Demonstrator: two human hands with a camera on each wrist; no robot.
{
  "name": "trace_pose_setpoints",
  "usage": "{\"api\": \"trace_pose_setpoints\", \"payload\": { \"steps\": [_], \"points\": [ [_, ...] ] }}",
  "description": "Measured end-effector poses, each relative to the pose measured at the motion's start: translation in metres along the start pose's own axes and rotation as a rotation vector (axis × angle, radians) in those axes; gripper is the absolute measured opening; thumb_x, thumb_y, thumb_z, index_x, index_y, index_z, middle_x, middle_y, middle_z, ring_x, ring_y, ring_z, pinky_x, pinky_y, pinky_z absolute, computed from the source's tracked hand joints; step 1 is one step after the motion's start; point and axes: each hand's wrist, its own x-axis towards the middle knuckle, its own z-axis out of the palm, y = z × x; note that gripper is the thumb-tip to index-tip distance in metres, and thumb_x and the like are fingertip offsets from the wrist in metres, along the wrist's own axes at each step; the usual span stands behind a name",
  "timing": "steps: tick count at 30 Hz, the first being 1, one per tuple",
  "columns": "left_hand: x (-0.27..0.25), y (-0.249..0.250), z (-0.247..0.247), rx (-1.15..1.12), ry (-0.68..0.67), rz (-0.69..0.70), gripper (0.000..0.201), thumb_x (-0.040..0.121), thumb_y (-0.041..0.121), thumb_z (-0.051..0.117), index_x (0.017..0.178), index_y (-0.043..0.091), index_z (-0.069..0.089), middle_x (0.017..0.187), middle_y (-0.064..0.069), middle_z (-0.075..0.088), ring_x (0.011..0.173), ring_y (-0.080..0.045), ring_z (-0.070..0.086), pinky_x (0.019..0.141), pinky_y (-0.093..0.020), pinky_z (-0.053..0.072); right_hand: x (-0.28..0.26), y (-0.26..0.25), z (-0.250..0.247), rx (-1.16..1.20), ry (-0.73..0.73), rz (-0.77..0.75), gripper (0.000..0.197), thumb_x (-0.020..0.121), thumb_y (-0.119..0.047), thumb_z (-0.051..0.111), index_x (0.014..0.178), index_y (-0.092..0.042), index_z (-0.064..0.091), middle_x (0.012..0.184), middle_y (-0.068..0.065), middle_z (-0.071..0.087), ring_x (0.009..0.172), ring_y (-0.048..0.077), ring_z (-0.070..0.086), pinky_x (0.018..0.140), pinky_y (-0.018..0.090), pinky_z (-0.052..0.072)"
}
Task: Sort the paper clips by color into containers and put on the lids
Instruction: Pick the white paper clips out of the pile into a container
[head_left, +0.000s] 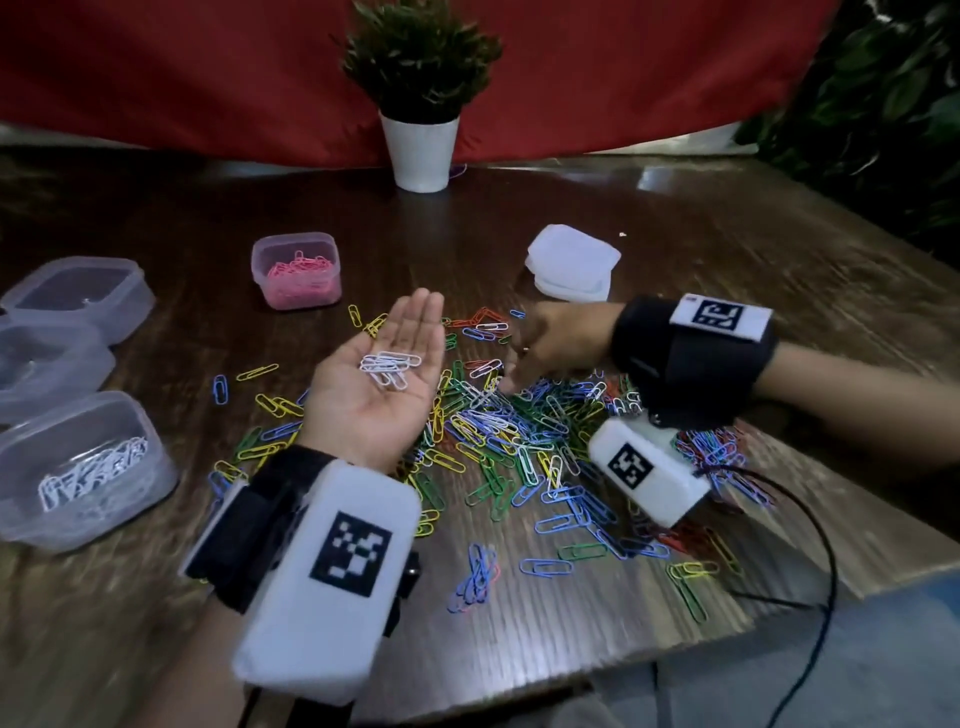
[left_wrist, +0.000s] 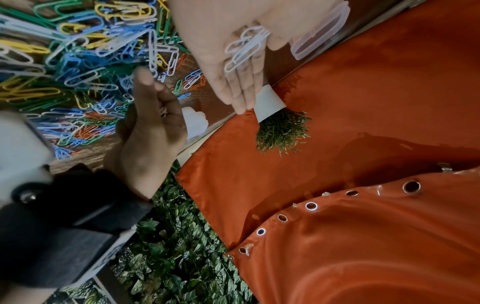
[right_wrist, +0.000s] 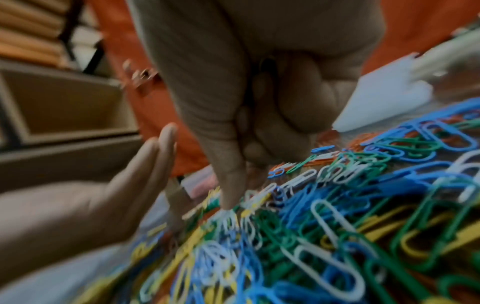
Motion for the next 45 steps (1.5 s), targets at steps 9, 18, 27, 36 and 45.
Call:
{"api": "trace_pose_setpoints", "payload": {
  "steps": [9, 18, 27, 36, 45],
  "points": [
    [0.001, -0.003, 0.002, 0.169, 0.081, 0.009, 0.045, 0.101, 0.024, 0.02, 0.101, -0.001, 0.057, 0.105, -0.015, 0.066, 0.114, -0.025, 0.056, 0.082, -0.036, 0.045, -0.003, -0.012, -0.011, 0.357, -0.001, -0.154, 0.01, 0.081, -0.012, 0.066, 0.072, -0.011, 0.063, 0.048, -0.005, 0.055, 0.031, 0.001, 0.033, 0.032, 0.012, 0.019],
    [-0.001, -0.014, 0.004, 0.191, 0.051, 0.002, 0.051, 0.1, 0.023, 0.026, 0.074, -0.001, 0.063, 0.072, -0.018, 0.067, 0.08, -0.026, 0.06, 0.087, -0.04, 0.044, -0.013, -0.056, -0.006, 0.401, 0.043, -0.3, 0.008, 0.088, -0.001, 0.057, 0.093, 0.001, 0.063, 0.042, -0.006, 0.058, 0.028, -0.001, 0.045, 0.028, 0.01, 0.028],
    [0.001, -0.004, -0.001, 0.085, -0.001, -0.015, 0.042, 0.099, 0.02, 0.023, 0.096, -0.001, 0.059, 0.085, -0.017, 0.071, 0.076, -0.028, 0.07, 0.074, -0.035, 0.055, -0.001, -0.011, -0.013, -0.217, 0.172, -0.13, 0.011, 0.079, -0.013, 0.07, 0.09, -0.013, 0.071, 0.071, -0.004, 0.063, 0.064, 0.002, 0.053, 0.054, 0.018, 0.037],
    [-0.003, -0.002, 0.0, 0.057, 0.025, -0.04, 0.043, 0.099, 0.019, 0.023, 0.118, -0.005, 0.053, 0.098, -0.019, 0.068, 0.096, -0.028, 0.064, 0.08, -0.036, 0.052, 0.034, -0.023, 0.002, -0.423, 0.065, -0.148, 0.017, 0.079, -0.013, 0.07, 0.097, -0.013, 0.07, 0.069, -0.009, 0.055, 0.062, 0.004, 0.047, 0.054, 0.011, 0.034],
    [-0.003, -0.001, 0.003, 0.011, 0.068, 0.079, 0.04, 0.098, 0.015, 0.021, 0.111, -0.003, 0.054, 0.094, -0.016, 0.067, 0.106, -0.024, 0.059, 0.079, -0.035, 0.047, 0.02, -0.024, 0.005, -0.043, 0.033, -0.071, 0.016, 0.081, -0.018, 0.07, 0.069, -0.018, 0.059, 0.055, -0.011, 0.057, 0.052, 0.002, 0.049, 0.045, 0.018, 0.037]
  ]
}}
